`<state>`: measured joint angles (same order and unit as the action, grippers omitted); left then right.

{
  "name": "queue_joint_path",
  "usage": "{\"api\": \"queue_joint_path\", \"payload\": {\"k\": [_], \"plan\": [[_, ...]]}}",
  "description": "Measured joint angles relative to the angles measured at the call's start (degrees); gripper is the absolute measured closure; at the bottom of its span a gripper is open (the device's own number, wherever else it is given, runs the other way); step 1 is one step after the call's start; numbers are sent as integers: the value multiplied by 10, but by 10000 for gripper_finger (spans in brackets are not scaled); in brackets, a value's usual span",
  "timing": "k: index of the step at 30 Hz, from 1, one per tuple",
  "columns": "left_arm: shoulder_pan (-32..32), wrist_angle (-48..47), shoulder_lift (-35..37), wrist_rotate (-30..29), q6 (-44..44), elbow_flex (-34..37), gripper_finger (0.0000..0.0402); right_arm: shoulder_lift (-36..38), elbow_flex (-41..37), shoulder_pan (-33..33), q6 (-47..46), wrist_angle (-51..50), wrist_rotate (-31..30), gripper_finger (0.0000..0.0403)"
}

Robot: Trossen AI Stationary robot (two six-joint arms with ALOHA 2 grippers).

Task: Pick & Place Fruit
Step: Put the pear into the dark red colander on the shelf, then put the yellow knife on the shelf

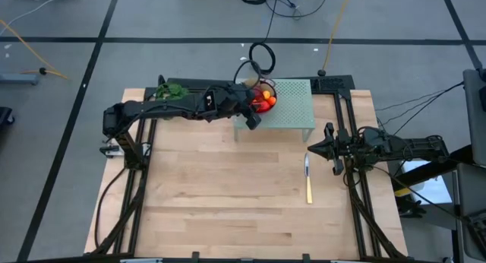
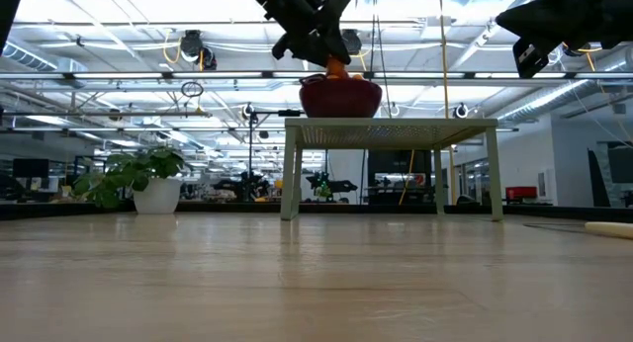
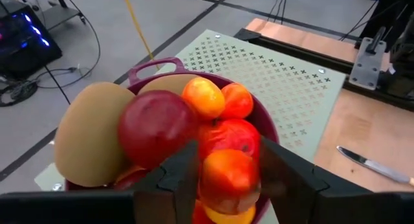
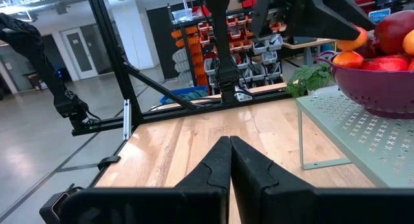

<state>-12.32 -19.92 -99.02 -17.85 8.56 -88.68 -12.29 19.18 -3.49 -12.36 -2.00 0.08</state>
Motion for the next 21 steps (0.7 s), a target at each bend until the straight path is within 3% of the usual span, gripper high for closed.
{"api": "queue_joint_path", "payload": {"k": [10, 21], "plan": [[0, 1, 0, -8, -13, 0, 200, 0, 0, 0, 0, 0, 0, 403], [0, 53, 5, -18, -13, 0, 197, 0, 0, 0, 0, 0, 0, 403]]}}
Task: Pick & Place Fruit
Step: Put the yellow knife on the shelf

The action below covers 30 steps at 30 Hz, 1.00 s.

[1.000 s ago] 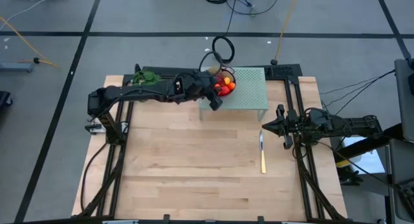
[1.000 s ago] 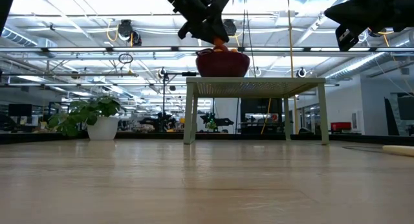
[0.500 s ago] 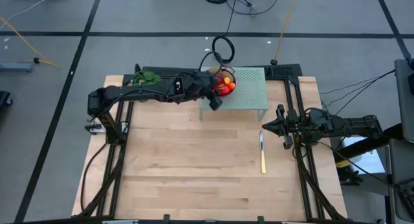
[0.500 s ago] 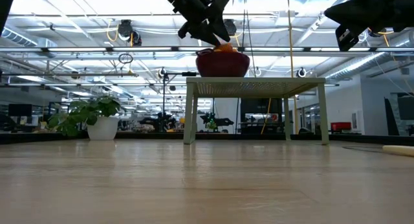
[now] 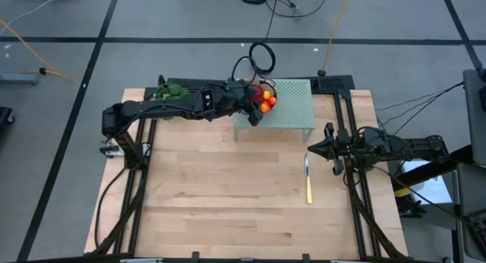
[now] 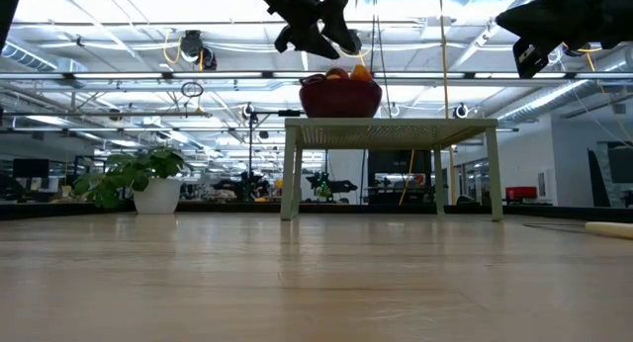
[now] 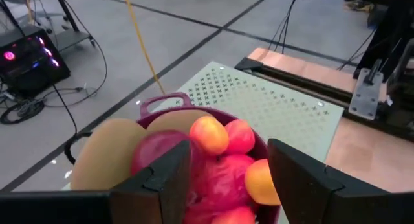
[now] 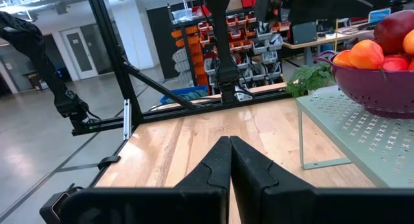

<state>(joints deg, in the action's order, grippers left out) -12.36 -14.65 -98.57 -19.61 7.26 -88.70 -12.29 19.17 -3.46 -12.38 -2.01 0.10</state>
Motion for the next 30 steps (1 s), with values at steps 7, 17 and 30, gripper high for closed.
{"api": "queue_joint_path", "payload": {"k": [7, 17, 30], "plan": [[7, -8, 21, -3, 37, 0, 197, 0, 0, 0, 0, 0, 0, 403], [54, -49, 76, -35, 99, 0, 224, 0, 1, 0, -37, -11, 4, 403], [145, -137, 101, -29, 151, 0, 314, 0, 1, 0, -174, -17, 16, 403]]}}
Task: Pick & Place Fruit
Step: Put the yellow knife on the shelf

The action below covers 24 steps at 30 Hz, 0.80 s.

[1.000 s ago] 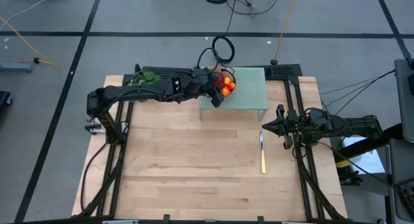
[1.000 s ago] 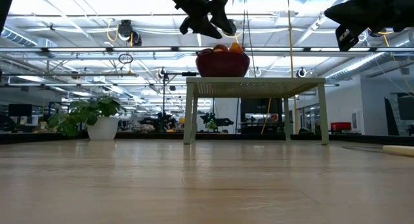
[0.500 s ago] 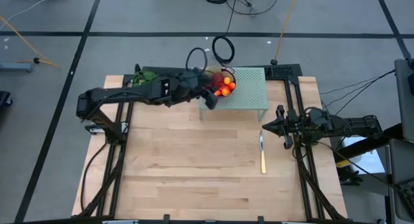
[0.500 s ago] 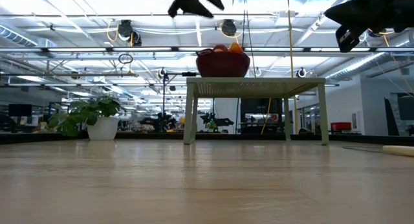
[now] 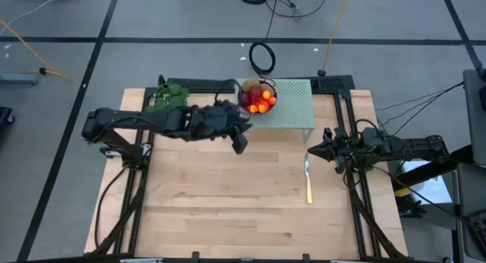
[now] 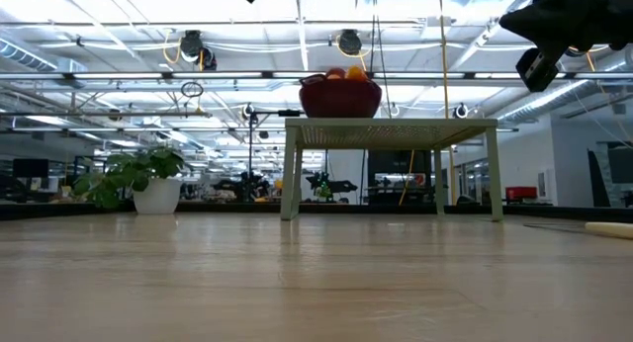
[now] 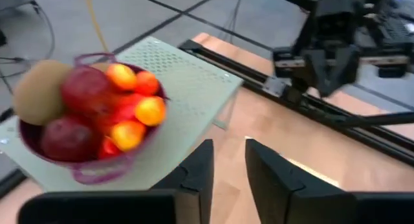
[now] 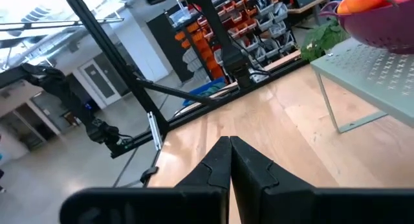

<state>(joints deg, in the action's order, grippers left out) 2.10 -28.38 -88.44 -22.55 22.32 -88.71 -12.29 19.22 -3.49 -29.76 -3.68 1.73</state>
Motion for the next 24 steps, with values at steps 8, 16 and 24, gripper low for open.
{"api": "queue_joint_path", "payload": {"k": [8, 16, 24], "plan": [[59, -1, 0, -41, 59, 35, 357, 0, 0, 0, -11, 4, 16, 403], [99, 93, 1, -58, 115, 142, 395, 0, 0, 0, -12, 21, 45, 403], [104, 190, 56, -50, 163, 292, 383, -41, 0, 0, -11, 109, 44, 403]]}}
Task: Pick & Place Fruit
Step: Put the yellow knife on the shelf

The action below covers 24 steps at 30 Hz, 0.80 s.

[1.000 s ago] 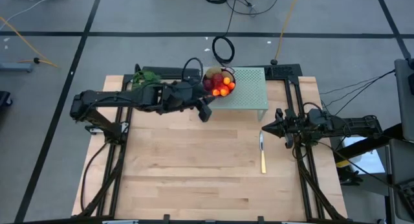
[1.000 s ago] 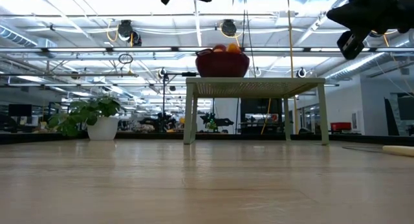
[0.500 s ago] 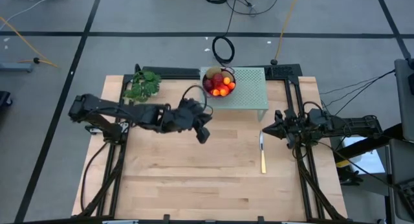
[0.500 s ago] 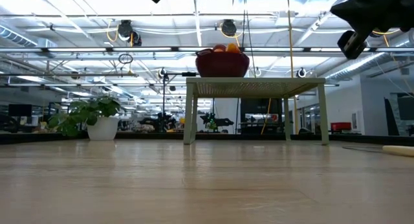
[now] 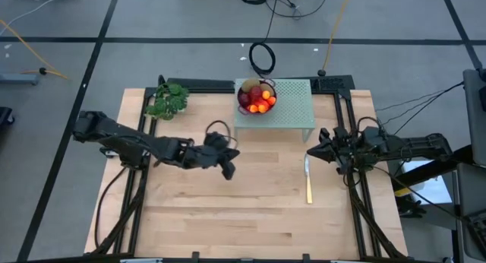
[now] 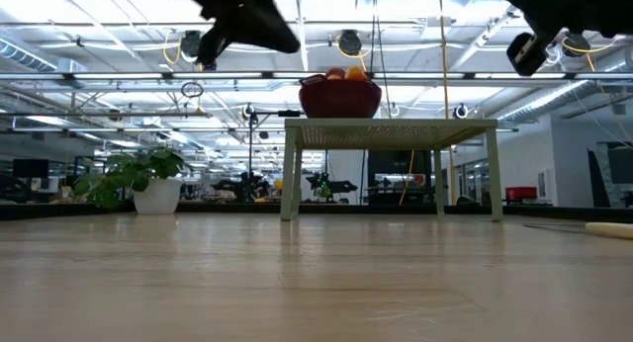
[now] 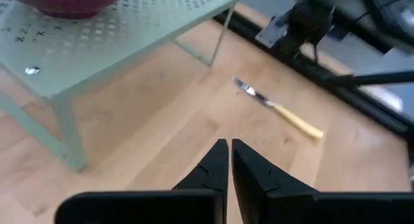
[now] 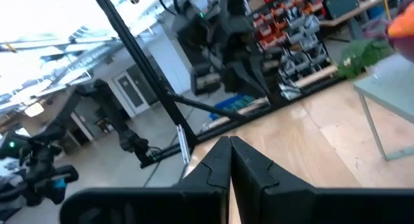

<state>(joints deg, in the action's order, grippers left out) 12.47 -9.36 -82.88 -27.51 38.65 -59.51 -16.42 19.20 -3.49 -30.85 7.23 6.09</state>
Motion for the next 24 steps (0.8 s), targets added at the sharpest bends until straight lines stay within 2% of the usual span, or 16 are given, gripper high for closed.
{"api": "queue_joint_path", "payload": {"k": [5, 9, 15, 19, 24], "plan": [[0, 64, 91, 1, 12, 115, 389, -56, -1, 0, -11, 23, -2, 403], [0, 70, 178, 1, 9, 190, 399, -98, -1, -3, -30, 33, -2, 403], [0, 65, 319, -16, 4, 291, 380, -136, 21, -28, -39, 50, -18, 403], [0, 63, 408, -20, -6, 346, 383, -162, 69, -58, -27, 11, -48, 403], [0, 61, 500, -10, -39, 392, 399, -209, 160, -97, -32, -121, -90, 403]]}}
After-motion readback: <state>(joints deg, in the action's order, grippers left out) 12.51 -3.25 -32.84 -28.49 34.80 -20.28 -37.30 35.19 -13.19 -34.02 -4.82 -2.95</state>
